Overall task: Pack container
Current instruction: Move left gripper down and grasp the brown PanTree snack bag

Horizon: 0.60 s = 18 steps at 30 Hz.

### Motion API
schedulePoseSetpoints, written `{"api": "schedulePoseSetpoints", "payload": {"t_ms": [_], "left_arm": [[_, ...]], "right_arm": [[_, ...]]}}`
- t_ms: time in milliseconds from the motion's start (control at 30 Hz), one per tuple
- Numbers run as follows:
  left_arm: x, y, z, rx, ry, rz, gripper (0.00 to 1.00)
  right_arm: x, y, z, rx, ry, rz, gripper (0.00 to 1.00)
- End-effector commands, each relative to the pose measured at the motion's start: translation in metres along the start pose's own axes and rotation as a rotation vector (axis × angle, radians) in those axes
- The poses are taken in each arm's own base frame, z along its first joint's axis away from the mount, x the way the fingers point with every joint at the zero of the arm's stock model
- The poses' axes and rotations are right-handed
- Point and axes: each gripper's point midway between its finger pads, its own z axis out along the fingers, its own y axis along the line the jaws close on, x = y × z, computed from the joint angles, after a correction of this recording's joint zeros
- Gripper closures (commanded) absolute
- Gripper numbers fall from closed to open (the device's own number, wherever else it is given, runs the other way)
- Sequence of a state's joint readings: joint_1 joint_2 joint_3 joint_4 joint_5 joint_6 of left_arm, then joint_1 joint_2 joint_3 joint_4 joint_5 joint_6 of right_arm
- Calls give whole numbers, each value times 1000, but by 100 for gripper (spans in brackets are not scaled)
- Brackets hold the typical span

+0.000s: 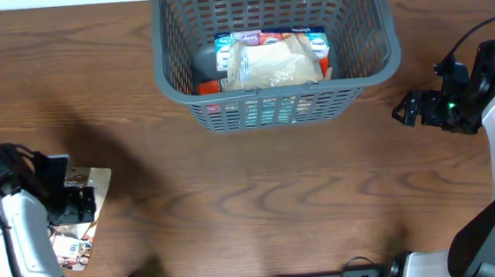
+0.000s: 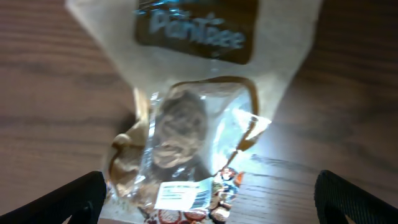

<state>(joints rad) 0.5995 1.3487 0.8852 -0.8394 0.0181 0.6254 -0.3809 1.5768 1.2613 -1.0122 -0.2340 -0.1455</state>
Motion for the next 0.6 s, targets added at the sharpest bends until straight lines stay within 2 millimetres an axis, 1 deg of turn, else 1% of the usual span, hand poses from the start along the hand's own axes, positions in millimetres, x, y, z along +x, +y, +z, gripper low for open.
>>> {"api": "schedulePoseSetpoints", "payload": {"t_ms": [0, 100, 200, 300, 567], "left_arm": [[-2, 4, 0, -7, -8, -15, 1], [-3, 6, 3, -9, -8, 10, 1], [-1, 8, 10, 3, 14, 12, 1], [0, 8, 19, 17, 36, 8, 1], [-8, 13, 49, 32, 57, 28, 1]], "right_arm": [[-1, 3, -5, -8, -15, 4, 1], [-1, 4, -5, -8, -15, 4, 1], [0, 4, -5, -9, -12, 5, 1], [1, 4, -5, -9, -7, 6, 1], [2, 3, -5, -3, -2, 7, 1]]}}
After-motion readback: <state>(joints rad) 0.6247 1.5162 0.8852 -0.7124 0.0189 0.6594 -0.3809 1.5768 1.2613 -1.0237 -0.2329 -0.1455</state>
